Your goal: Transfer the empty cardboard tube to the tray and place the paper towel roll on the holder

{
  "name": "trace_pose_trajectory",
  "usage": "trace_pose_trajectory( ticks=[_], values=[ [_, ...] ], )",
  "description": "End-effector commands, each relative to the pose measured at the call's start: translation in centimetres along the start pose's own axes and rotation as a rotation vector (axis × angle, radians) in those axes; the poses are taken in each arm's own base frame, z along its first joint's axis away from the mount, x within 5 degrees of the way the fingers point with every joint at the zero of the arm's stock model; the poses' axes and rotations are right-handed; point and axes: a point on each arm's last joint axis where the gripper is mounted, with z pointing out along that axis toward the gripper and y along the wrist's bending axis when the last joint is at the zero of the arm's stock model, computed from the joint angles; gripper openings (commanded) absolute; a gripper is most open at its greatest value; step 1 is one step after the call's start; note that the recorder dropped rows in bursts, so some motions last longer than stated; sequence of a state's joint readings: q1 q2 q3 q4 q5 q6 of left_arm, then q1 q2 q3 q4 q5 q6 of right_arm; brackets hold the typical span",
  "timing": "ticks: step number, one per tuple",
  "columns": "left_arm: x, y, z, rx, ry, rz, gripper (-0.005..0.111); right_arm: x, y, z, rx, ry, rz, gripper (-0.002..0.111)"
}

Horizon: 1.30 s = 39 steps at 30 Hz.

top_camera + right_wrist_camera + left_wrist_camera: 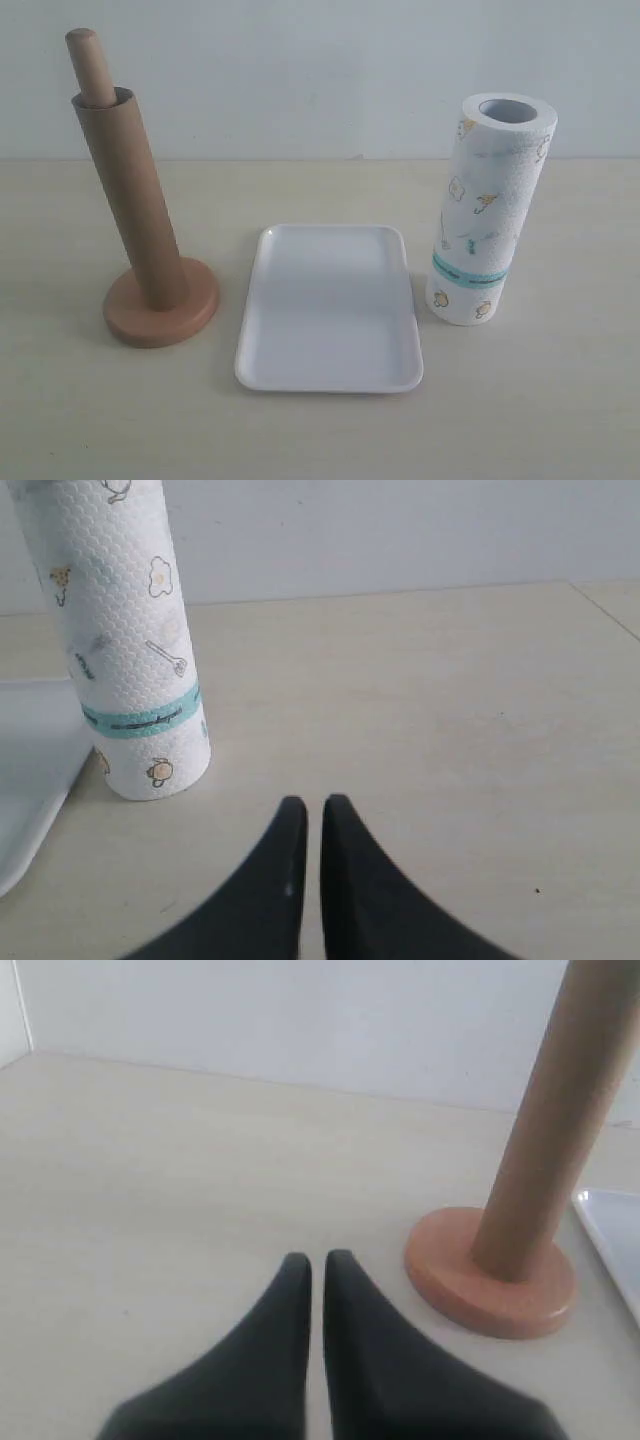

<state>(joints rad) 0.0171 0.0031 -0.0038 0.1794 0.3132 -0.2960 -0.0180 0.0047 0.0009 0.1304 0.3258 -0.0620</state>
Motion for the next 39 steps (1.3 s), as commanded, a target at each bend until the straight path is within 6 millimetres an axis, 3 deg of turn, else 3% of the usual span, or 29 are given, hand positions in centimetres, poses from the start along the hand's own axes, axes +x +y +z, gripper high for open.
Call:
trace_pose_trajectory(
  ticks=[1, 10, 22, 24, 26, 29, 31, 34, 35, 37, 39],
  values=[
    [-0.2, -0.1, 0.0, 0.009, -0.033, -0.001, 0.004, -0.1, 0.0, 0.0, 0.003, -0.01, -0.002, 0.005],
    [-7.4, -1.0, -3.2, 0.075, -0.254, -0.145, 0.004, -0.1, 0.0, 0.0, 0.003, -0.01, -0.002, 0.005],
    [-11.3, -1.8, -5.5, 0.205, -0.7, -0.149, 0.004, -0.1, 0.0, 0.0, 0.003, -0.007, -0.002, 0.005],
    [-12.4, -1.9, -6.6, 0.306, -0.846, -0.279, 0.004, -0.1, 0.0, 0.0, 0.003, -0.007, -0.002, 0.005],
    [-13.3, -2.4, -8.1, 0.434, -1.002, -0.303, 0.004, -0.1, 0.0, 0.0, 0.003, -0.007, -0.002, 0.005],
    [-13.6, -3.9, -10.2, 0.591, -1.203, -0.116, 0.004, -0.1, 0.0, 0.0, 0.003, -0.007, -0.002, 0.005],
    [-14.1, -3.9, -10.4, 0.627, -1.159, -0.188, 0.004, -0.1, 0.0, 0.0, 0.003, -0.007, -0.002, 0.005],
    [-15.3, -3.5, -8.5, 0.497, -0.932, -0.262, 0.004, -0.1, 0.0, 0.0, 0.003, -0.007, -0.002, 0.005],
    [-16.3, -3.2, -7.1, 0.377, -0.763, -0.235, 0.004, -0.1, 0.0, 0.0, 0.003, -0.007, -0.002, 0.005],
    [-16.4, -3.3, -4.1, 0.298, -0.563, -0.203, 0.004, -0.1, 0.0, 0.0, 0.003, -0.007, -0.002, 0.005],
    [-15.8, -4.5, -1.6, 0.392, -0.434, -0.147, 0.004, -0.1, 0.0, 0.0, 0.003, -0.007, -0.002, 0.005]
  ],
)
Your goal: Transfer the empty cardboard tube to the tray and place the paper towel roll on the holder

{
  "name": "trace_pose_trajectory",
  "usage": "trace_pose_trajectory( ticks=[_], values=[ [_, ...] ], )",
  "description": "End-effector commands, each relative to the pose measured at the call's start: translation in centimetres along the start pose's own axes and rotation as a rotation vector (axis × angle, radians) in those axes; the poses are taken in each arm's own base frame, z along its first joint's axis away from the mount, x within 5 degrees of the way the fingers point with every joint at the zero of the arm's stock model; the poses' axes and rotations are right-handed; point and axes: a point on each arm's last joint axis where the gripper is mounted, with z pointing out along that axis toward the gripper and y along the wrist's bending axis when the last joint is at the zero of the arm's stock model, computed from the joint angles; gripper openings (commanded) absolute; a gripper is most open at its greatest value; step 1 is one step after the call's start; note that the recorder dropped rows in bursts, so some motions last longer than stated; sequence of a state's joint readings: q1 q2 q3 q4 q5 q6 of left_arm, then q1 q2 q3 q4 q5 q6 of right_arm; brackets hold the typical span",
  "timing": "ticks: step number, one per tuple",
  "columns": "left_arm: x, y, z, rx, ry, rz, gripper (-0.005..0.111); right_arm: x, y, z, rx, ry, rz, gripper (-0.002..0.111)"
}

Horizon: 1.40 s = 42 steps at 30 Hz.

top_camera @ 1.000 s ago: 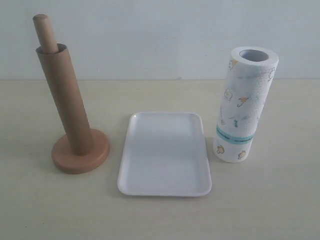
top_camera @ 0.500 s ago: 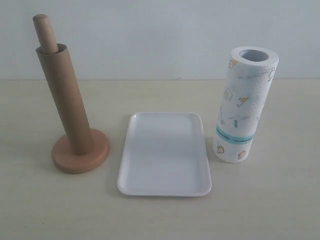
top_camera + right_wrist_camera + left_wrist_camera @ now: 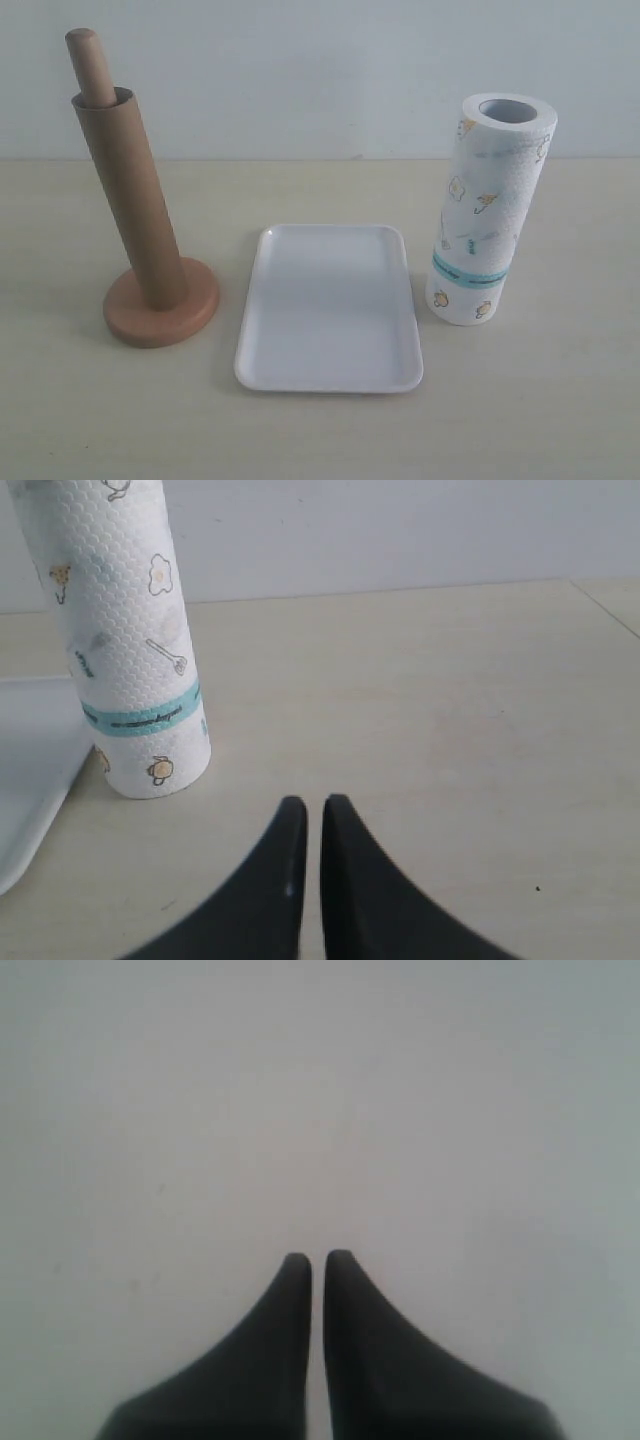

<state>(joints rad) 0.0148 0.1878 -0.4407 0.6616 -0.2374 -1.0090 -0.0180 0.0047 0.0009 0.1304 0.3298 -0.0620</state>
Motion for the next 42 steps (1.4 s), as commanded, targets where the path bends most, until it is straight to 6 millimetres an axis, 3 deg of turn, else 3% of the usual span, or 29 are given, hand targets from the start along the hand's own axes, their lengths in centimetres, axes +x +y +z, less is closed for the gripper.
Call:
trace_pose_trajectory(
  ticks=[1, 2, 5, 8, 11, 19, 28, 31, 35, 37, 39, 42],
  values=[
    [4.3, 0.6, 3.3, 0.053, 0.315, -0.024, 0.004, -0.1, 0.0, 0.0, 0.003, -0.011, -0.002, 0.005],
    [6.2, 0.4, 4.4, 0.141, 0.439, -0.016, 0.004, -0.1, 0.0, 0.0, 0.003, -0.011, -0.002, 0.005],
    [10.7, 1.5, 6.0, 0.185, 0.686, 0.038, 0.004, -0.1, 0.0, 0.0, 0.003, -0.011, -0.002, 0.005],
    [13.2, 3.0, 6.3, 0.1, 0.788, 0.027, 0.004, -0.1, 0.0, 0.0, 0.003, -0.011, -0.002, 0.005],
    [15.6, 4.0, 5.3, 0.056, 0.824, 0.004, 0.004, -0.1, 0.0, 0.0, 0.003, -0.011, -0.002, 0.005],
    [17.2, 4.8, 1.6, 0.022, 0.567, 0.003, 0.004, -0.1, 0.0, 0.0, 0.003, -0.011, -0.002, 0.005],
    [18.8, 4.6, 1.7, 0.083, 0.638, -0.022, 0.006, -0.1, 0.0, 0.0, 0.003, -0.011, -0.002, 0.005],
    [19.6, 4.7, 2.5, 0.113, 0.655, -0.043, 0.024, -0.1, 0.0, 0.0, 0.003, -0.011, -0.002, 0.005],
    [20.7, 4.8, 3.7, 0.179, 0.664, 0.011, 0.071, -0.1, 0.0, 0.0, 0.003, -0.011, -0.002, 0.005],
    [20.9, 4.9, 4.6, 0.199, 0.644, 0.016, 0.088, -0.1, 0.0, 0.0, 0.003, -0.011, -0.002, 0.005],
    [21.2, 5.0, 5.5, 0.214, 0.634, 0.011, 0.096, -0.1, 0.0, 0.0, 0.003, -0.011, -0.002, 0.005],
    [22.0, 5.4, 6.4, 0.216, 0.65, 0.024, 0.097, -0.1, 0.0, 0.0, 0.003, -0.011, -0.002, 0.005]
  ],
)
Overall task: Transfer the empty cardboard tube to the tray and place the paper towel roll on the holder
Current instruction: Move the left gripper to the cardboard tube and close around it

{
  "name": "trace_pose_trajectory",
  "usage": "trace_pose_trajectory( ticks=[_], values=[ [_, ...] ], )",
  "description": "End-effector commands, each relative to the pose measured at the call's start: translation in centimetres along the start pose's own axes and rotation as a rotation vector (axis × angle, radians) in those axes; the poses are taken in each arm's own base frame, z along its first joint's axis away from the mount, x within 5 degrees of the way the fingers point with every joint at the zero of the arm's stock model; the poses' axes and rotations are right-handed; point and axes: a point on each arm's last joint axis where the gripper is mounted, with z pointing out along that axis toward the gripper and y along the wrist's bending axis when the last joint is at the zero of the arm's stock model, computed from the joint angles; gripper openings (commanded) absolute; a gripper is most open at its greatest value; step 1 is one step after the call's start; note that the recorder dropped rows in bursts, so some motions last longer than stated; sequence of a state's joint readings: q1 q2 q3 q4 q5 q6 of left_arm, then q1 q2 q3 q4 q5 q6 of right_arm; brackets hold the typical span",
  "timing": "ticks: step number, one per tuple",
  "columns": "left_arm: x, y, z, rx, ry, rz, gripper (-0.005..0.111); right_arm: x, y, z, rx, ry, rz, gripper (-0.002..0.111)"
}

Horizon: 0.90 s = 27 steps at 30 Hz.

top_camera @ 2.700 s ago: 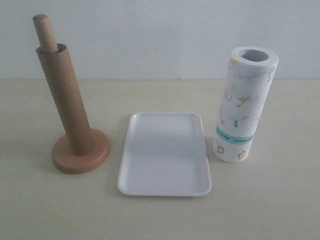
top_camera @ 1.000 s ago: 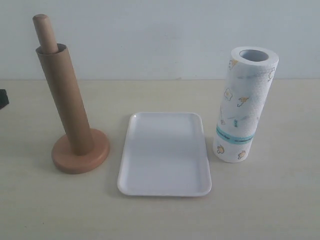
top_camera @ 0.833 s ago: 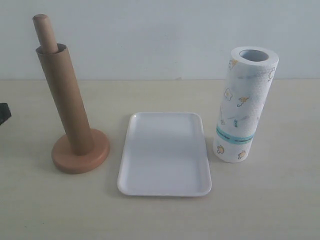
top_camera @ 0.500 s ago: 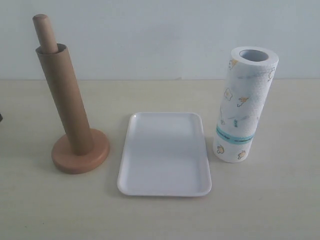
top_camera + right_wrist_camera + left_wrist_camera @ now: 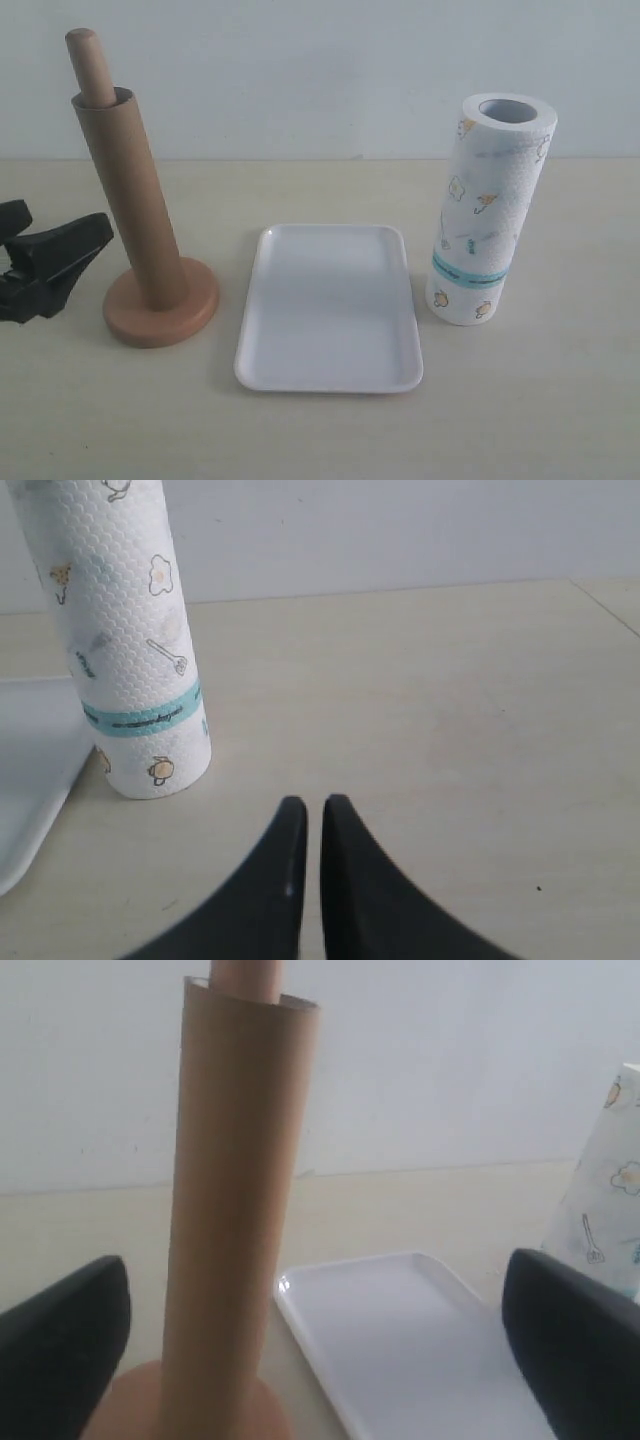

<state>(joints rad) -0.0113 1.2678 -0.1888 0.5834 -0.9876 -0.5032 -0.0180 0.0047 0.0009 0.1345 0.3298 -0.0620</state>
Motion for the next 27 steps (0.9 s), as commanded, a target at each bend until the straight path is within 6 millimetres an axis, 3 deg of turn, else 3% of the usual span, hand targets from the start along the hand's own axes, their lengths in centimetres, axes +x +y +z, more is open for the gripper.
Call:
trace_pose_trajectory(
  ticks=[1, 7, 23, 27],
  values=[
    [-0.1, 0.6, 1.7, 0.018, 0.007, 0.048, 0.097, -0.1, 0.0, 0.0, 0.004, -0.011, -0.006, 0.005],
    [1.1, 1.7, 3.5, 0.024, 0.063, 0.149, 0.097, -0.1, 0.0, 0.0, 0.004, -0.011, -0.006, 0.005],
    [3.2, 3.6, 8.3, 0.108, 0.075, 0.105, 0.097, -0.1, 0.0, 0.0, 0.004, -0.011, -0.006, 0.005],
    [3.5, 3.8, 9.2, 0.143, 0.064, 0.107, 0.092, -0.1, 0.0, 0.0, 0.004, -0.011, -0.006, 0.005]
  ],
)
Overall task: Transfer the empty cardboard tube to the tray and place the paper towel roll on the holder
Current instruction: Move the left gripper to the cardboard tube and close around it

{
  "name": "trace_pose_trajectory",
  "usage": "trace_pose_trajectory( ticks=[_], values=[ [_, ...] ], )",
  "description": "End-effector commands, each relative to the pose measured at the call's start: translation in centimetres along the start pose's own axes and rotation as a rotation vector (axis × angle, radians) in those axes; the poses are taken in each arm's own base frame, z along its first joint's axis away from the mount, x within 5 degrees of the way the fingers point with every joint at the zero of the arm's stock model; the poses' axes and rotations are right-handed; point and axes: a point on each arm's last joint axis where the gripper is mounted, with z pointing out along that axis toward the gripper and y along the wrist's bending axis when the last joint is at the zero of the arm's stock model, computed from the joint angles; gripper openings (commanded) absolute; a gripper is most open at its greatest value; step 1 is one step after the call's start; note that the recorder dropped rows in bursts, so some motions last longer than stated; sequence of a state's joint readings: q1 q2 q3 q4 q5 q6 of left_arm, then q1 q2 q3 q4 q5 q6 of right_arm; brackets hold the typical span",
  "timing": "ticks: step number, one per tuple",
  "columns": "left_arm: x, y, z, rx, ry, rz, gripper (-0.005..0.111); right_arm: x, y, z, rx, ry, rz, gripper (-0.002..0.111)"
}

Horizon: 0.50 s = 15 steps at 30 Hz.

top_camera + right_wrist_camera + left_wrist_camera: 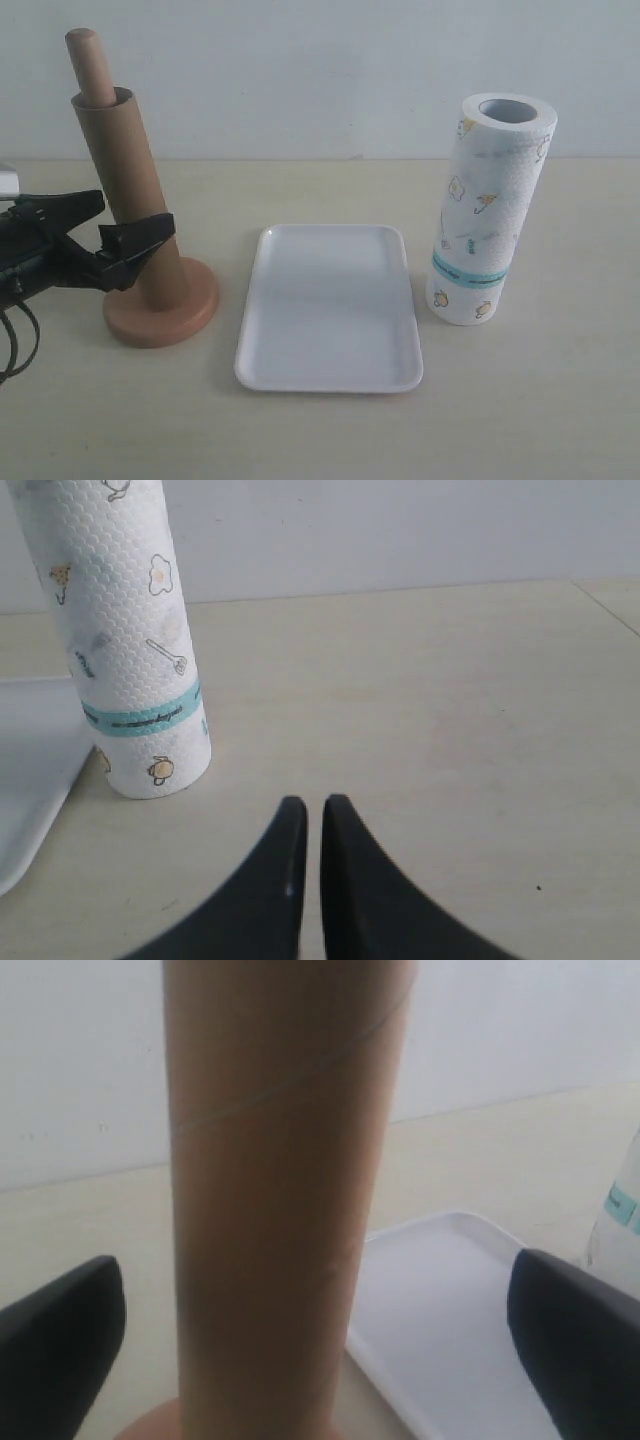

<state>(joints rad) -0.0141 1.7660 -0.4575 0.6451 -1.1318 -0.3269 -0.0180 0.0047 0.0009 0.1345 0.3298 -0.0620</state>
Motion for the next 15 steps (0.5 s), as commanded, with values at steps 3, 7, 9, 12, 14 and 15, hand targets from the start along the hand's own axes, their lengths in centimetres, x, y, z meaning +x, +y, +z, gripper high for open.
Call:
trace_pose_trajectory(
  ticks=[3, 7, 9, 12, 14, 15],
  values=[
    [-0.02, 0.26, 1.43, 0.044, -0.03, 0.019, 0.081, -0.09, -0.03, -0.04, 0.004, -0.011, -0.006, 0.005],
    [-0.21, 0.51, 1.82, 0.043, -0.038, 0.026, 0.068, -0.09, -0.03, -0.04, 0.004, -0.011, -0.006, 0.005],
    [-0.31, 0.56, 1.89, 0.043, -0.041, 0.028, 0.06, -0.09, -0.03, -0.04, 0.004, -0.011, -0.006, 0.005],
    [-0.34, 0.58, 1.93, 0.043, -0.041, 0.029, 0.046, -0.09, -0.03, -0.04, 0.004, -0.011, -0.006, 0.005],
    [-0.33, 0.55, 1.93, 0.047, -0.04, 0.031, 0.035, -0.09, -0.03, -0.04, 0.004, -0.011, -0.006, 0.005],
    [-0.31, 0.51, 1.92, 0.05, -0.038, 0.033, 0.029, -0.09, -0.03, -0.04, 0.004, -0.011, -0.006, 0.005]
  ],
)
